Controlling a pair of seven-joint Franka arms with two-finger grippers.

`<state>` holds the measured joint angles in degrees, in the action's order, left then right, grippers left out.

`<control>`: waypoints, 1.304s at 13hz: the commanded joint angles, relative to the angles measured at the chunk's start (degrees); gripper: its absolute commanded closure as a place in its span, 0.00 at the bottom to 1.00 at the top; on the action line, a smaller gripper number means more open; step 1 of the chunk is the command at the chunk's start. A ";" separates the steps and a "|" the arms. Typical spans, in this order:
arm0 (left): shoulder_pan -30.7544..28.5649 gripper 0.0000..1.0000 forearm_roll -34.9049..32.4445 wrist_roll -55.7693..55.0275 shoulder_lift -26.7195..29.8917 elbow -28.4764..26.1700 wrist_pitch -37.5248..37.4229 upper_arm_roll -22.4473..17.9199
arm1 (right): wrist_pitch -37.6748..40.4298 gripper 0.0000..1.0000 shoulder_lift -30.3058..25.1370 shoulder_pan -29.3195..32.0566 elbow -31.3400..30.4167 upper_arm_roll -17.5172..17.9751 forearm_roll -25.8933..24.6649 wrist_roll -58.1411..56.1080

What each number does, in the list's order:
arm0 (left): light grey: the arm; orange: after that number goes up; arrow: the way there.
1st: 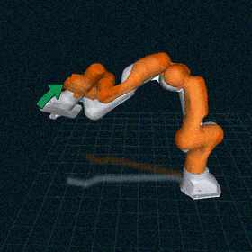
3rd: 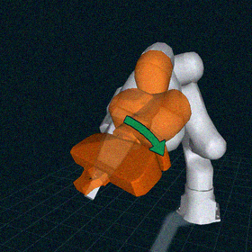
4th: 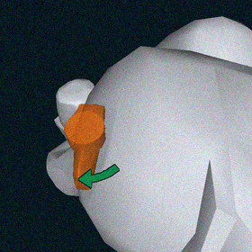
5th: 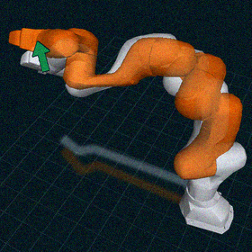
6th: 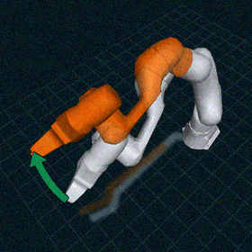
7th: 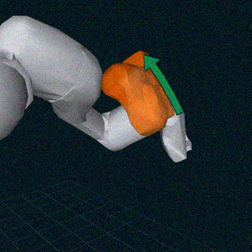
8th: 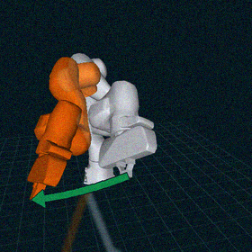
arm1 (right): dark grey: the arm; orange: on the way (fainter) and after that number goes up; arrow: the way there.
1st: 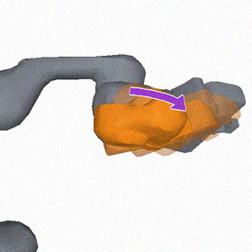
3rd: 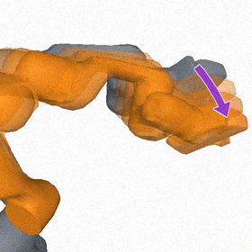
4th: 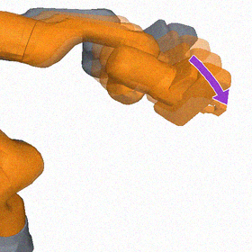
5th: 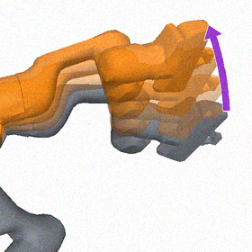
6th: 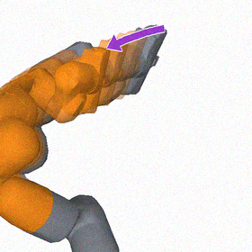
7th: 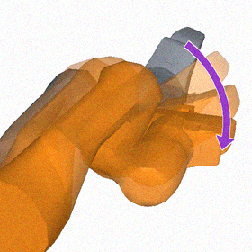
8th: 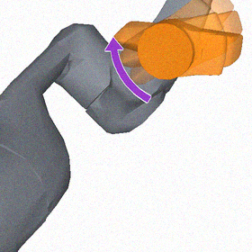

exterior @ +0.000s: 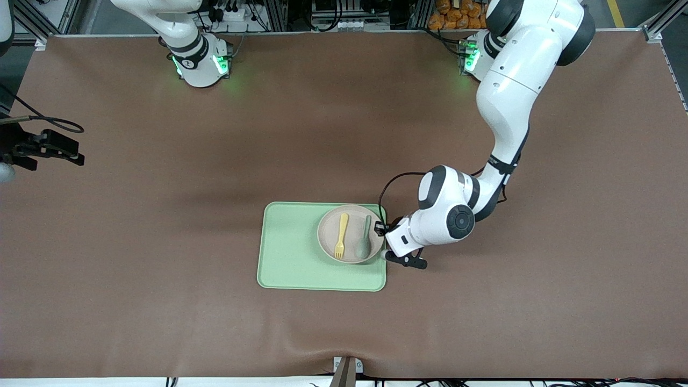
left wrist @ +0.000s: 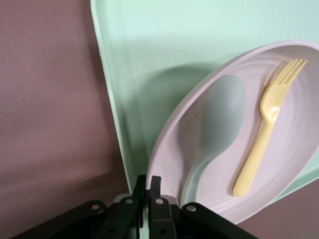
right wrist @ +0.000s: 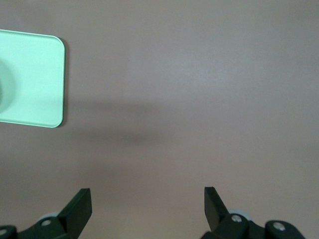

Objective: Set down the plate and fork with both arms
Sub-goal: 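Open the left gripper and withdraw it while the right gripper reaches in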

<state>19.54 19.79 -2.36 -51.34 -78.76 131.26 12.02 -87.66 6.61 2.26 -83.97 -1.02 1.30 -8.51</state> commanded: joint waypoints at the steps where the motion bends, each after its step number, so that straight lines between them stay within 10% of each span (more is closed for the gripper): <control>1: 0.50 0.89 1.39 0.07 -1.57 1.59 1.46 -0.33 | -0.93 0.00 0.59 0.91 0.30 0.67 1.08 -0.89; 6: 0.50 0.59 5.35 -0.19 -1.75 1.51 1.81 -0.33 | -0.94 0.00 1.47 0.64 0.30 0.67 1.25 -0.46; 9: 0.50 0.00 5.26 -0.10 -1.49 1.51 2.24 -0.42 | -1.29 0.00 1.65 0.64 0.39 0.67 4.84 -0.19; 17: -0.73 0.00 5.35 -1.86 2.90 1.16 1.90 -0.51 | -6.21 0.00 6.48 -4.62 7.50 0.84 5.91 -0.19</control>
<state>18.79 24.33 -3.35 -50.73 -76.58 133.42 11.80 -94.56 10.87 -1.70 -80.69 -0.28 6.75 -8.50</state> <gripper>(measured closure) 0.000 0.000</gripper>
